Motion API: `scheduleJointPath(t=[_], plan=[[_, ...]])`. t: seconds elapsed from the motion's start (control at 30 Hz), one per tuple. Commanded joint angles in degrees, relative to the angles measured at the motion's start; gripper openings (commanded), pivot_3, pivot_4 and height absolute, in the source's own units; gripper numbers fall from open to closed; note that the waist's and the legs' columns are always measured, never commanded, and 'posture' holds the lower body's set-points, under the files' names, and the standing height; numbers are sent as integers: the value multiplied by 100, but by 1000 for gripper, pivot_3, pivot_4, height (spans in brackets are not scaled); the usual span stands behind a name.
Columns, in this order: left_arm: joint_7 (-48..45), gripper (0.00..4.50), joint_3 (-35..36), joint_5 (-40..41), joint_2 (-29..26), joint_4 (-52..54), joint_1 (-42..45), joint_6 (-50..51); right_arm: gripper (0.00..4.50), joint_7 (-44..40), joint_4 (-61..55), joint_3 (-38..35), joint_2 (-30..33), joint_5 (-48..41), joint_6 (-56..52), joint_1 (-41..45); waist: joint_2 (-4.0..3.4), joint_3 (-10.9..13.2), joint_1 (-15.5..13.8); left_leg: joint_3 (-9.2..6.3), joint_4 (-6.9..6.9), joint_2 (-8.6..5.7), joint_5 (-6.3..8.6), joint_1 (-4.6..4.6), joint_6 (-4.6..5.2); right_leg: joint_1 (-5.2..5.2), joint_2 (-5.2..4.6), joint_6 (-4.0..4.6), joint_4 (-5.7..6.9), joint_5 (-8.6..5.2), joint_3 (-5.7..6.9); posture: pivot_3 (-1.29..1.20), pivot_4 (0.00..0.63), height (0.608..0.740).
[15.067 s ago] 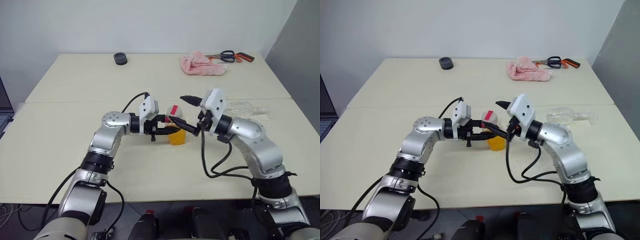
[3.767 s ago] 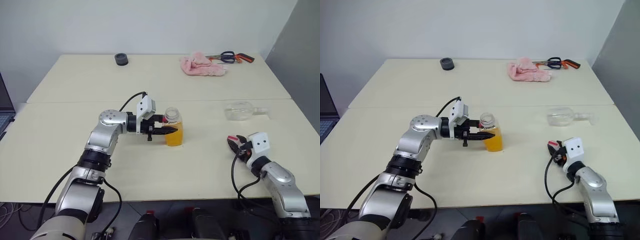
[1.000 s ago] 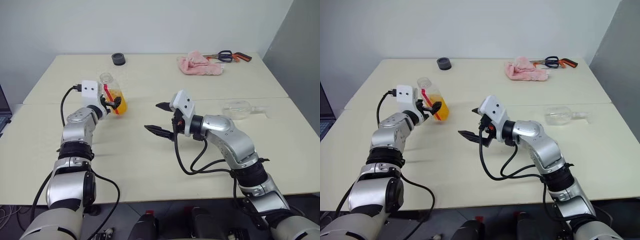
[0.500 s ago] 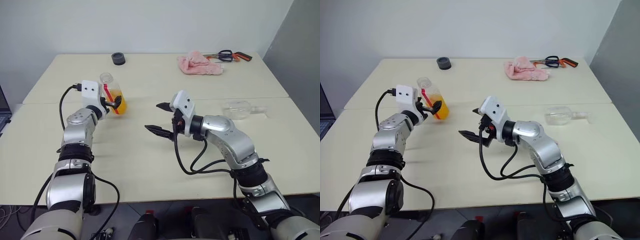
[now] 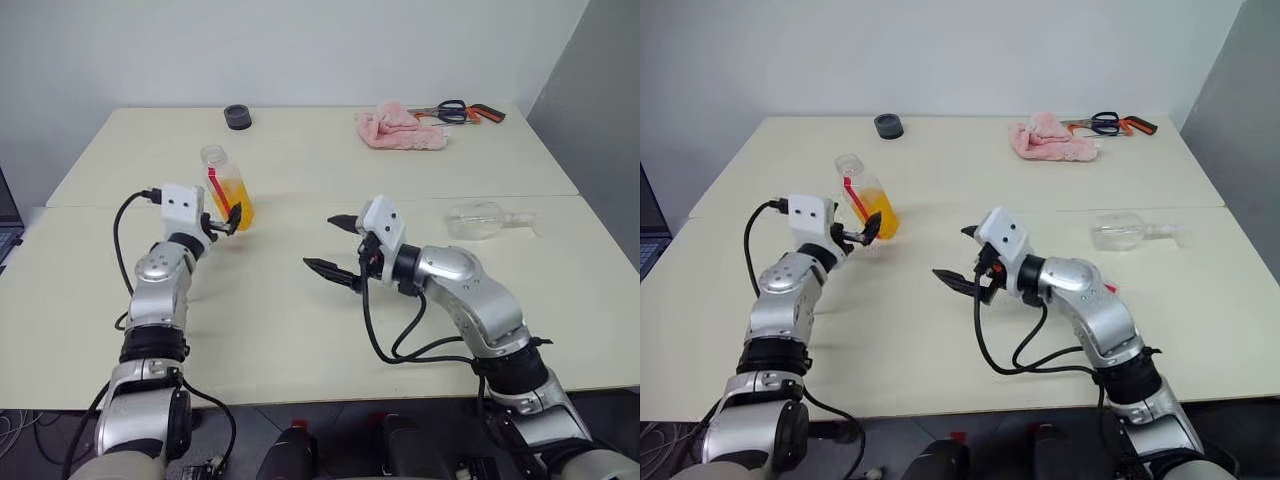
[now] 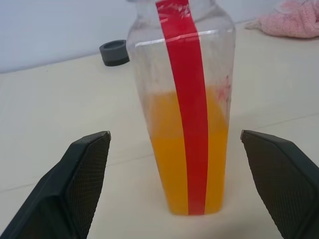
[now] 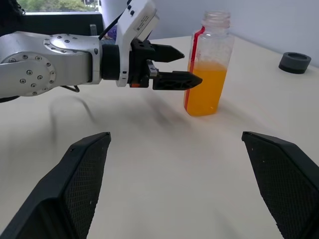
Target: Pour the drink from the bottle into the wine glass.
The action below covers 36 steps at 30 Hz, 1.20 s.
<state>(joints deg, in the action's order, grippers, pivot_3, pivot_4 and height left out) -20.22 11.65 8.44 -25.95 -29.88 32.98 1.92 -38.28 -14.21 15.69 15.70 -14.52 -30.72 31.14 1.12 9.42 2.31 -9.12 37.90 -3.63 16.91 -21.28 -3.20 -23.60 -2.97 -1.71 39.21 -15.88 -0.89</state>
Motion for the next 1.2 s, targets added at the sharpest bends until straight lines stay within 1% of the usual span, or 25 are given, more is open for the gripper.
scheduleJointPath(t=[0.03,0.13,0.33,0.43,0.53,0.6,0.7,0.73,0.8,0.87,0.97,1.1,1.2], plan=[[64,4476,114,78,17,636,-270,-121,4500,66,-430,-200,147,59,310,-233,0,0,-9,-1,0,0,0,0,0,2,0,0,-1,0,0,0,150,740],[-9,4476,86,113,8,1058,-620,-98,4500,213,-548,-379,292,126,398,-471,0,0,-13,0,-1,0,0,0,0,4,0,0,-7,0,-2,0,150,740],[-492,4476,7,226,-48,2067,-1474,-226,4500,466,-856,-739,672,388,765,-1059,0,0,-51,1,-2,2,0,0,0,7,0,0,-12,0,-1,0,150,740],[-1088,4476,-315,492,-28,2821,-1775,-10,4500,503,-1164,-1116,1005,486,976,-1483,0,0,-85,-1,-2,4,1,-3,0,10,0,0,-14,0,2,0,150,740],[-1767,4476,-767,791,-86,3340,-1662,393,4500,494,-1362,-1570,1464,708,1441,-1978,0,0,-161,-2,2,-1,1,2,2,28,-3,-2,-23,0,5,0,150,740],[-2041,4476,-921,903,-133,3474,-1561,558,4500,450,-1355,-1698,1698,837,1667,-2193,0,0,-174,3,3,0,1,9,2,35,-1,-4,-24,0,4,0,150,740],[-2687,4476,-1236,1173,-257,3646,-1325,912,4500,390,-1151,-1986,2127,1106,2057,-2650,0,0,-170,17,-4,9,1,26,3,44,9,-6,-20,0,6,0,150,740],[-3004,4476,-1394,1271,-325,3701,-1214,1032,4500,408,-953,-2091,2369,1356,2317,-2846,0,0,-157,24,-5,15,2,29,3,44,16,-6,-19,0,6,0,150,740],[-3473,4476,-1597,1473,-415,3765,-1027,1287,4500,499,-620,-2295,2637,1606,2602,-3051,-1,0,-156,35,-6,15,2,33,3,45,20,-6,-17,0,3,0,150,740],[-3871,4476,-1774,1580,-493,3742,-824,1444,4500,719,-210,-2378,2868,1949,2843,-3054,-1,1,-135,59,-2,16,2,34,4,47,28,-7,-18,0,-2,0,150,740],[-4274,4476,-1973,1548,-561,3633,-595,1478,4500,993,413,-2158,3190,2671,3023,-2801,-1,0,-62,76,-2,23,1,39,4,48,40,-10,-17,2,-12,0,150,740],[-4432,4476,-2072,1472,-451,3450,-342,1437,4500,1530,1422,-1725,3419,3567,3499,-2162,-1,1,-29,100,-4,37,1,44,4,45,63,-9,-15,2,-24,0,150,740],[-4528,4476,-2128,1444,-385,3365,-241,1408,4500,1941,2280,-1371,3430,4095,3840,-1553,-1,1,-38,110,-4,41,1,46,4,45,68,-8,-16,3,-33,0,150,740]])
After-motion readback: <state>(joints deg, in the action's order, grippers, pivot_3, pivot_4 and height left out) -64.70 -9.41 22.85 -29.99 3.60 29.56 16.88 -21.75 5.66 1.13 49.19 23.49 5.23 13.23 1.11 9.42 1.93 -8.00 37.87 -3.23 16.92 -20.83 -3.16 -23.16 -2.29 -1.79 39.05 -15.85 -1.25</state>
